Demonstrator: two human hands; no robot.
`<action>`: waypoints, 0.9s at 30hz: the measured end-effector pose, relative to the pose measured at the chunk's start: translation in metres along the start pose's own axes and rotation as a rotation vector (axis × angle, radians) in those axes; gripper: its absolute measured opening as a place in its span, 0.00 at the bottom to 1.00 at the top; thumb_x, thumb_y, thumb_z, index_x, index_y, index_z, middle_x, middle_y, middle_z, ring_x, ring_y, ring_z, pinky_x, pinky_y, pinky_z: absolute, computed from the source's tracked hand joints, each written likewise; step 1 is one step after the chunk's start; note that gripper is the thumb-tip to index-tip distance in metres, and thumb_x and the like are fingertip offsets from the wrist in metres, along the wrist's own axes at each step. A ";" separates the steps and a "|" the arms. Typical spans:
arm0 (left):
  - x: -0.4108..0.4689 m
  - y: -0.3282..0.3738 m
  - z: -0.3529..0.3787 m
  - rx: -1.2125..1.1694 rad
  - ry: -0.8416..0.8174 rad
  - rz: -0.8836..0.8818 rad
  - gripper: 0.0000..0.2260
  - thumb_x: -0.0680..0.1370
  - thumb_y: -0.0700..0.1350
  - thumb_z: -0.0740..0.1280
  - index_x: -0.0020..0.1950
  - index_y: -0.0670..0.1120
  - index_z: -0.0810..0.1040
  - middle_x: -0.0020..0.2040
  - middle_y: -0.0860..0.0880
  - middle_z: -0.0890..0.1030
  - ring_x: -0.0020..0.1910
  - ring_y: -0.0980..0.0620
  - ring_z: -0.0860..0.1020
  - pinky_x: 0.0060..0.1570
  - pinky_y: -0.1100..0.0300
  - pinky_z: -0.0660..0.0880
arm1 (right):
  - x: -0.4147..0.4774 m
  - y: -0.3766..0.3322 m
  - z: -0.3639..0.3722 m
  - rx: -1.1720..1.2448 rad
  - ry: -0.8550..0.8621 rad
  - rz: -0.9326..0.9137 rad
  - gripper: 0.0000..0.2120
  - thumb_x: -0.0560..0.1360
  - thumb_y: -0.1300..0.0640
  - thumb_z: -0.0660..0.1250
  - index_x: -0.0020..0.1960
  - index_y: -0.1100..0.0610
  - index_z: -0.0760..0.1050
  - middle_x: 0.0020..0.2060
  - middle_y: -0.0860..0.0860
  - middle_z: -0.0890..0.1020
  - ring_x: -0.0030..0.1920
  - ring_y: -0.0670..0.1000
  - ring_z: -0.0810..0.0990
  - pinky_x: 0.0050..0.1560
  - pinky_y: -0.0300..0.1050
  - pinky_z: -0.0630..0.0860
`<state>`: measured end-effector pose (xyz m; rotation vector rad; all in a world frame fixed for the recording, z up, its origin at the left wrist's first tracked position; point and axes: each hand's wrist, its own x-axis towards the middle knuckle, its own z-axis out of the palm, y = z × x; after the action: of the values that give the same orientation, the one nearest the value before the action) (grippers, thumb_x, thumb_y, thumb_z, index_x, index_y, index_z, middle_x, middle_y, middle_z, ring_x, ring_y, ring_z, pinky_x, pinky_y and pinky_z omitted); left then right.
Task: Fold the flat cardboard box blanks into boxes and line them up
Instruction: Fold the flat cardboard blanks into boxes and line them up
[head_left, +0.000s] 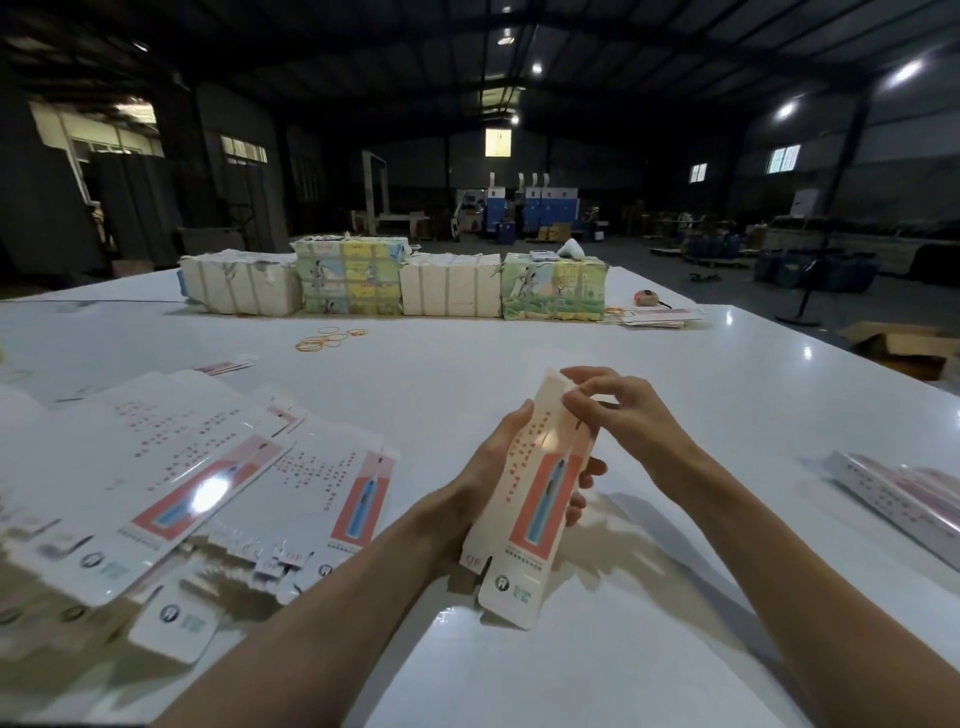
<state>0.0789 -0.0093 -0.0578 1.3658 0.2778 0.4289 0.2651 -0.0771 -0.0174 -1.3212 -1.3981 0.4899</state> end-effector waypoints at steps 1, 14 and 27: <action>0.000 0.002 0.001 0.004 -0.009 -0.001 0.32 0.82 0.68 0.52 0.69 0.44 0.77 0.58 0.40 0.85 0.44 0.43 0.86 0.45 0.51 0.83 | -0.001 -0.001 0.001 0.050 0.006 0.000 0.15 0.76 0.46 0.73 0.43 0.57 0.88 0.65 0.45 0.81 0.57 0.54 0.84 0.56 0.49 0.84; 0.005 -0.003 -0.002 -0.350 0.104 -0.058 0.29 0.80 0.69 0.59 0.58 0.43 0.72 0.39 0.45 0.75 0.32 0.52 0.74 0.34 0.61 0.76 | -0.009 0.002 0.034 0.225 0.198 0.010 0.15 0.80 0.45 0.70 0.60 0.53 0.79 0.64 0.47 0.81 0.63 0.50 0.82 0.68 0.57 0.78; 0.004 -0.012 -0.014 -0.233 0.166 -0.100 0.44 0.74 0.81 0.56 0.72 0.47 0.74 0.48 0.41 0.83 0.42 0.45 0.84 0.43 0.51 0.82 | -0.021 0.010 0.050 0.337 0.006 -0.013 0.20 0.81 0.46 0.68 0.71 0.41 0.73 0.54 0.52 0.87 0.55 0.60 0.86 0.55 0.53 0.84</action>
<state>0.0777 0.0031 -0.0719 1.0856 0.4182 0.4771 0.2212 -0.0748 -0.0500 -1.0386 -1.2535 0.6798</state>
